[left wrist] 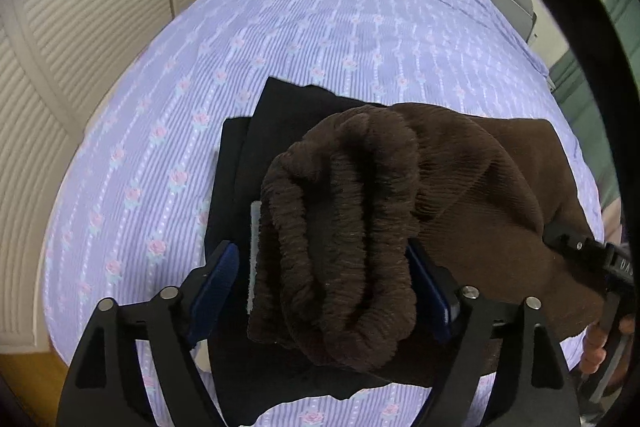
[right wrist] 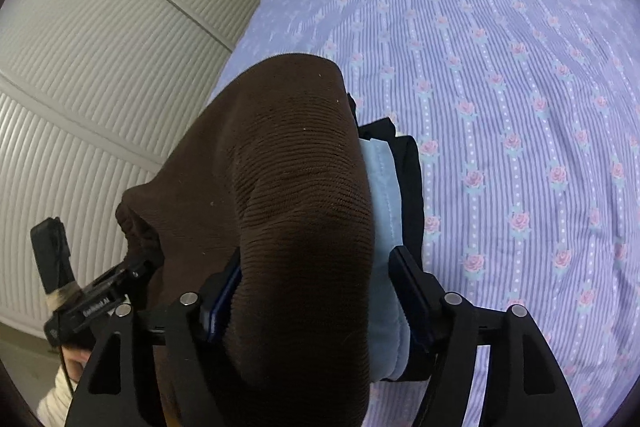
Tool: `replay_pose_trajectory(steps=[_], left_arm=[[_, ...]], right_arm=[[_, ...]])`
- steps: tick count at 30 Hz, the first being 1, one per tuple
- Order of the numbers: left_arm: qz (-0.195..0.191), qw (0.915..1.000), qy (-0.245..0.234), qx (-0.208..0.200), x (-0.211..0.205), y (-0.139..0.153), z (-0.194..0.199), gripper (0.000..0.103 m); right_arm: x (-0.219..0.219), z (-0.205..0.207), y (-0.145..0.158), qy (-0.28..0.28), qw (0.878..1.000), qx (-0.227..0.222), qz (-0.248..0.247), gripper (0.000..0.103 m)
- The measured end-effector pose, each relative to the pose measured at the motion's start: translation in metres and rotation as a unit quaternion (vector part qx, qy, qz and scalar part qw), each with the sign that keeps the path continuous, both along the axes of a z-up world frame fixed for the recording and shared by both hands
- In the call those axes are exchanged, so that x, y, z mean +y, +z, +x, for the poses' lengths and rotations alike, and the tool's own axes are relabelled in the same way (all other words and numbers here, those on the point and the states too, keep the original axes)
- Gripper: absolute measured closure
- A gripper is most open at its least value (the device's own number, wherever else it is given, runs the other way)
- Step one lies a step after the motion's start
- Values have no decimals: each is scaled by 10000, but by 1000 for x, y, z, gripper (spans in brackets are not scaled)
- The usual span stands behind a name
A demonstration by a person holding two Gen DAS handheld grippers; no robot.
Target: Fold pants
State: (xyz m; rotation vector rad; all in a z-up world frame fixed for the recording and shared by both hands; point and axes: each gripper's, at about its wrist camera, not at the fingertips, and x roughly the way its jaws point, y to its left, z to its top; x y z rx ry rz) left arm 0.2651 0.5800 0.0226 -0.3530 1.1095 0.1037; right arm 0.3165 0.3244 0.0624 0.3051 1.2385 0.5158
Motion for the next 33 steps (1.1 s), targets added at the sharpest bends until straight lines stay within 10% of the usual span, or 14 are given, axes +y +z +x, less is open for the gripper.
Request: replay_pose_trajectory(steps=[13,33], left_arm=[[284,9990,351,46,-3,8,-1,10],[1680,9752,508,-1352,-129,145,-95,11]], right_arm=[[4,1,3,60,9998,-76,-162,19],[-79,-80,148,525,9815,-1832,-176,17]])
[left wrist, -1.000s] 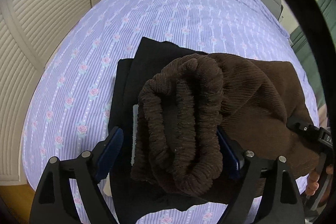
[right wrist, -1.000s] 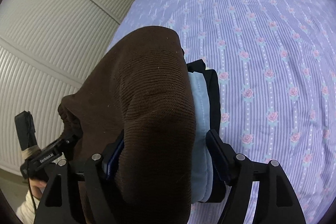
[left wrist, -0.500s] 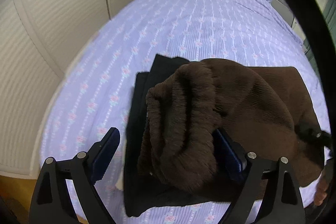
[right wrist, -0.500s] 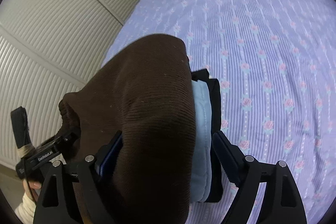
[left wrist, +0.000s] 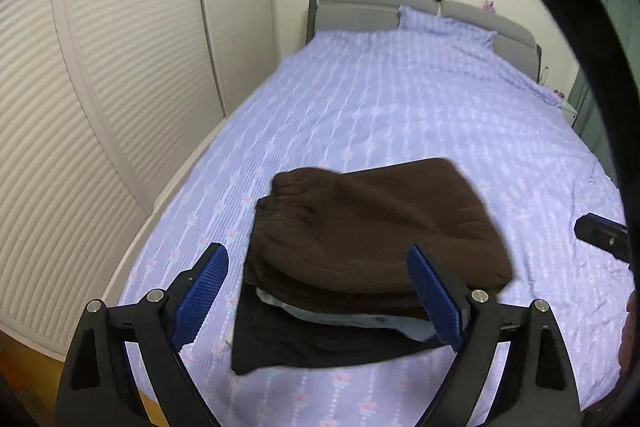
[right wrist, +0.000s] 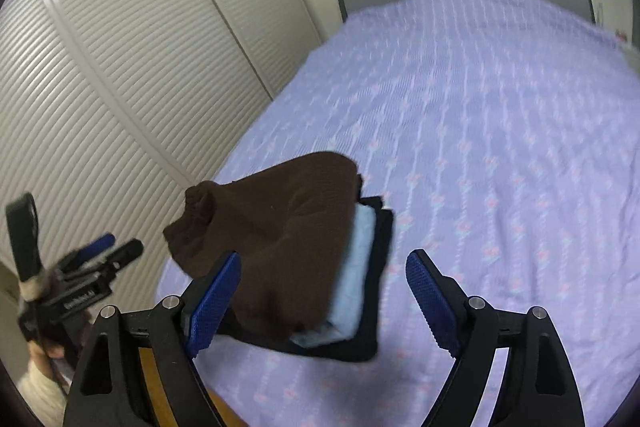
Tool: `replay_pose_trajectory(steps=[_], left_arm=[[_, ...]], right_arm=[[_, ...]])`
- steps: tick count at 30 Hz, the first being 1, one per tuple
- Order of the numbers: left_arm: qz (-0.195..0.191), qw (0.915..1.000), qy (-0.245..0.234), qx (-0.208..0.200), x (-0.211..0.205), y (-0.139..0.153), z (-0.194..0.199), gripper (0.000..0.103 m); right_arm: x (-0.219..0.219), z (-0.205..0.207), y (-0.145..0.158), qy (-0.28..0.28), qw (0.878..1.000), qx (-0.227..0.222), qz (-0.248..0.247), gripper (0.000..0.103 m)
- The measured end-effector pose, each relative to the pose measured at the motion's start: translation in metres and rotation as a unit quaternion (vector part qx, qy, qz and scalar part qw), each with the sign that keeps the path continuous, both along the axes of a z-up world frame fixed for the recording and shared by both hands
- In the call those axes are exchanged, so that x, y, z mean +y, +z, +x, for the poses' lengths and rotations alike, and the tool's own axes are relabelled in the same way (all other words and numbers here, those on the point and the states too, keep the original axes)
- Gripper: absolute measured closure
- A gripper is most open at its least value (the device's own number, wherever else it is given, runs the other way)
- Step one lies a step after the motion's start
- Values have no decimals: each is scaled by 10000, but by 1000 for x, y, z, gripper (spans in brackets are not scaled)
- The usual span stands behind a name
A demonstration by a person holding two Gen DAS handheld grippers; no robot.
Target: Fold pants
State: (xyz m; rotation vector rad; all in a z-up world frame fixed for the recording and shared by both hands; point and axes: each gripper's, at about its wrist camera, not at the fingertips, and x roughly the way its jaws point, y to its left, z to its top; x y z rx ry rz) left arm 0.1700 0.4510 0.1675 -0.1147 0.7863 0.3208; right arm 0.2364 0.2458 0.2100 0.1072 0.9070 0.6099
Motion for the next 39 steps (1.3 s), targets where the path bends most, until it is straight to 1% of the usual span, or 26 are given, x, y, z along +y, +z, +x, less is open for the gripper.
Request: replay_pose_trajectory(steps=[2,3,5,6,7,8,12,14,17,19,23,24,27,29,31,32,35,39], left_arm=[[116,9998,-69,-137,-28,12,-10,10],[155,9997,-84,-184,-37,16,-11,8],[248,9991,-143,-325,-75,22,-23,5],[265,9989,-155,-350,-84,23,-26,4],[296,9986,-184,-394,-107,23,-32,3],[309,9985,-194,-418,-119,23,-35,1],[388,9977,-138,-534,-183,10,-50,0],[357,9974,-73,-621,-221,-6,-59,0],[295,9971,-145,-681,-259,-31,-66,0],[332,9970,-227,-656,-283,-50,-67,0],[408,9955,-402,-753,-315,-83,-74,0],[405,9953,-435,-769,-317,-88,-79,0],[429,9933,-583,-902,-334,-115,-83,0],[439,9926,-608,-960,-351,-128,-93,0],[364,9923,-628,-1000,-359,-142,-99,0],[320,9924,-629,-1011,-361,-145,-104,0],[199,9912,-646,-1136,-370,-150,-123,0],[240,9892,-735,-1244,-384,-145,-147,0]], right_arm=[[-26,-16,13,35,9998,-198,-80,14],[-35,-20,16,28,9996,-253,-105,12],[-67,-35,23,-19,9991,-384,-174,10],[-77,-39,22,-44,9989,-416,-200,9],[-94,-46,22,-76,9987,-456,-232,8],[-108,-51,22,-105,9984,-479,-267,7],[-168,-71,8,-112,9978,-522,-404,7],[-197,-80,-3,-96,9970,-560,-519,7],[-236,-94,-25,-187,9952,-681,-680,7],[-260,-100,-41,-291,9947,-678,-711,7],[-302,-113,-80,-535,9936,-724,-678,7],[-309,-115,-86,-612,9929,-756,-686,7],[-330,-125,-110,-856,9904,-874,-642,7],[-340,-132,-122,-986,9889,-946,-579,7],[-351,-141,-133,-1054,9876,-1022,-551,7],[-356,-147,-139,-1109,9863,-1083,-563,7],[-369,-168,-143,-1212,9831,-1264,-530,7],[-387,-203,-137,-1427,9766,-1501,-579,7]])
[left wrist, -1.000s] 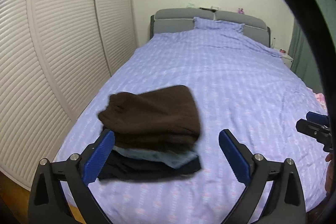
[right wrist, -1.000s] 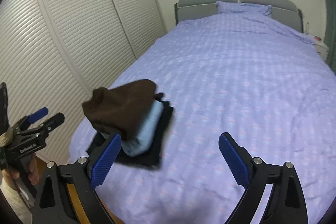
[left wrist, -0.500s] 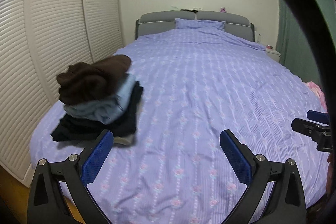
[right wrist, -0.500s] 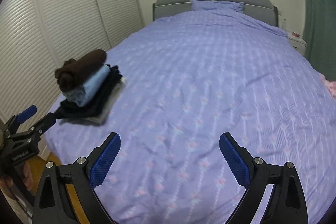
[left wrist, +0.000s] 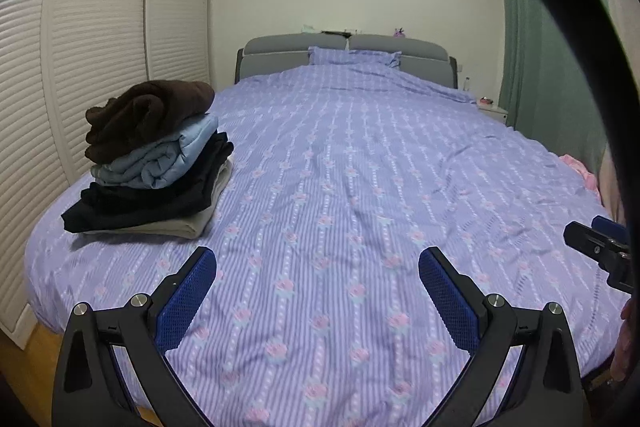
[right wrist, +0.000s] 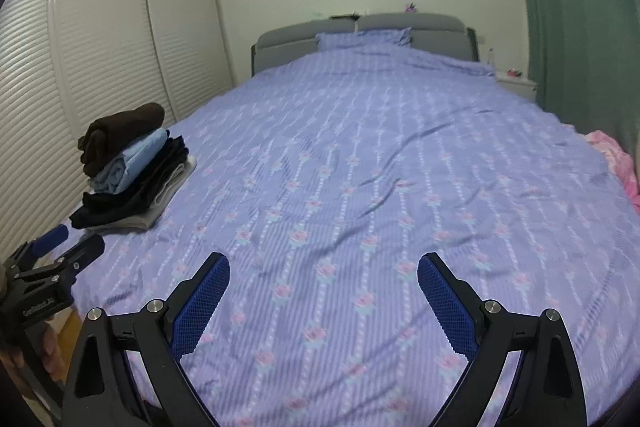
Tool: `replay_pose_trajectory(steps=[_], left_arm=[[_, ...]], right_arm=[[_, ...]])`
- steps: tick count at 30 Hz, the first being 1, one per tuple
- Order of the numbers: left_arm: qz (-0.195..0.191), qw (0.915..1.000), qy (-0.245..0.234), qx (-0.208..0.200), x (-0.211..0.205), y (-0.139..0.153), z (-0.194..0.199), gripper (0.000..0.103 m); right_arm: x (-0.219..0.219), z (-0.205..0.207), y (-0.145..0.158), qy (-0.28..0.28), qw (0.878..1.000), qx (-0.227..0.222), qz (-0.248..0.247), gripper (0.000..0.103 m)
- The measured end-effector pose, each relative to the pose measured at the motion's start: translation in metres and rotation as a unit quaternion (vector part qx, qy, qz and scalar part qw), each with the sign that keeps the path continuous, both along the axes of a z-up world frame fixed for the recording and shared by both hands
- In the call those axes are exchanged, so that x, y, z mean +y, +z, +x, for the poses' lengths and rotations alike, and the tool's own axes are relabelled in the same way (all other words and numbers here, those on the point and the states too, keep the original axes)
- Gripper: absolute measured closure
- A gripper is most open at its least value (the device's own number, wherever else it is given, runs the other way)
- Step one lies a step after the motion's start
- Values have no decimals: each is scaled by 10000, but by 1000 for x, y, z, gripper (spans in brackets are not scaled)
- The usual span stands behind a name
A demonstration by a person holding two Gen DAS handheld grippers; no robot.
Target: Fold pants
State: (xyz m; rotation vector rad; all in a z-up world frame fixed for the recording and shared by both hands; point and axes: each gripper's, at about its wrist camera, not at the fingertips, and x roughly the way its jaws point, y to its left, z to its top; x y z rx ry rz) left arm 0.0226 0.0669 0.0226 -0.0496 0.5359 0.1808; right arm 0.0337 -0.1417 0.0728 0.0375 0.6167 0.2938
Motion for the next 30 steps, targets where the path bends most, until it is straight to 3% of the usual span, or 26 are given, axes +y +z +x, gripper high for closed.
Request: replay_pose_trajectory(steps=[6,12,24,30], left_arm=[[16,10000,5,90,-10,9,-31,0],[-16,9999,14,-98,-19,19,-56,0],[266,9992,-145,-252,-38,37,-74,0],[224,9991,-178,-324,-40,44,-76,0]], right_arm=[[-14,-41,15,-129,9996,-256,-37,7],[-21,-68,26,-227,9990,-377,29,7],[-26,-87,32,-265,9987,-430,-48,7],[-30,-89,34,-295,9987,-426,-26,7]])
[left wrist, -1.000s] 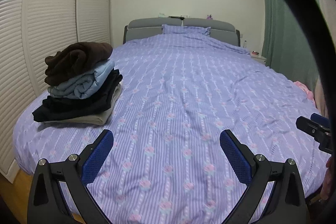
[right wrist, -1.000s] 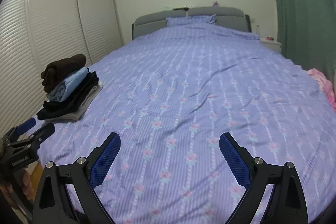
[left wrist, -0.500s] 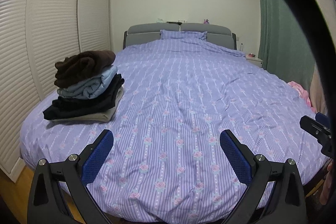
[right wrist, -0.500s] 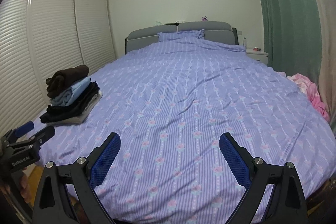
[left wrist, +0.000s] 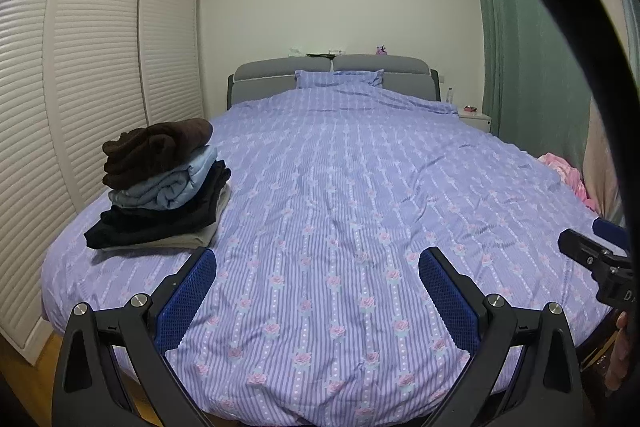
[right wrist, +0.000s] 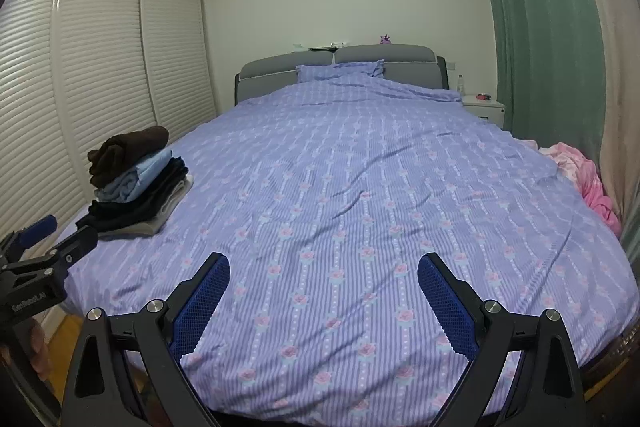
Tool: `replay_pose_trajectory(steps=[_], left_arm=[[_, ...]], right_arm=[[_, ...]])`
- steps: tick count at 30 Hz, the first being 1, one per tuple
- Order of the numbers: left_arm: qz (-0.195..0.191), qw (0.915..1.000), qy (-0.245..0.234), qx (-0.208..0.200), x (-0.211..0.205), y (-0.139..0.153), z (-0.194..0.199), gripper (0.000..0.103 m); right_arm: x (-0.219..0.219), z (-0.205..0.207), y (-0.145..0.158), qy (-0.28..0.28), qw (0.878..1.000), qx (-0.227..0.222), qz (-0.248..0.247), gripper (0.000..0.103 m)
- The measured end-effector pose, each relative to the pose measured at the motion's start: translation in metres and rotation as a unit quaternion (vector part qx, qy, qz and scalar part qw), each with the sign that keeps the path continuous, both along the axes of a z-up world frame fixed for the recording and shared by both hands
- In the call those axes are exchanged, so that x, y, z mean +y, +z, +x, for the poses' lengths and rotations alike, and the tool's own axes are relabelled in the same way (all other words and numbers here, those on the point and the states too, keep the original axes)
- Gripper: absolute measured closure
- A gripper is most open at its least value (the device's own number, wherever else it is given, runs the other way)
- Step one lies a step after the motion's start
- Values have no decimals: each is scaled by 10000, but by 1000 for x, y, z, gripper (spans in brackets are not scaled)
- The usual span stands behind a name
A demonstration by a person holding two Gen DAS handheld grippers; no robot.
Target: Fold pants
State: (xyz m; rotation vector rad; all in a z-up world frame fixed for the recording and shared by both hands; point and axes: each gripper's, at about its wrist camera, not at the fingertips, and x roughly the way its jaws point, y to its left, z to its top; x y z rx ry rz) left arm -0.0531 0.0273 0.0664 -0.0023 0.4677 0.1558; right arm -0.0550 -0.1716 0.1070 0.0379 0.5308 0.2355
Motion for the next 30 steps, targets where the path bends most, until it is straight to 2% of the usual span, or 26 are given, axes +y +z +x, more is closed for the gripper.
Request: replay_pose_trajectory(steps=[30], left_arm=[[6,9999,97,27,-1,1,-3,0]], right_arm=[[-1,-1,0,-49,10000,52,-7,7]])
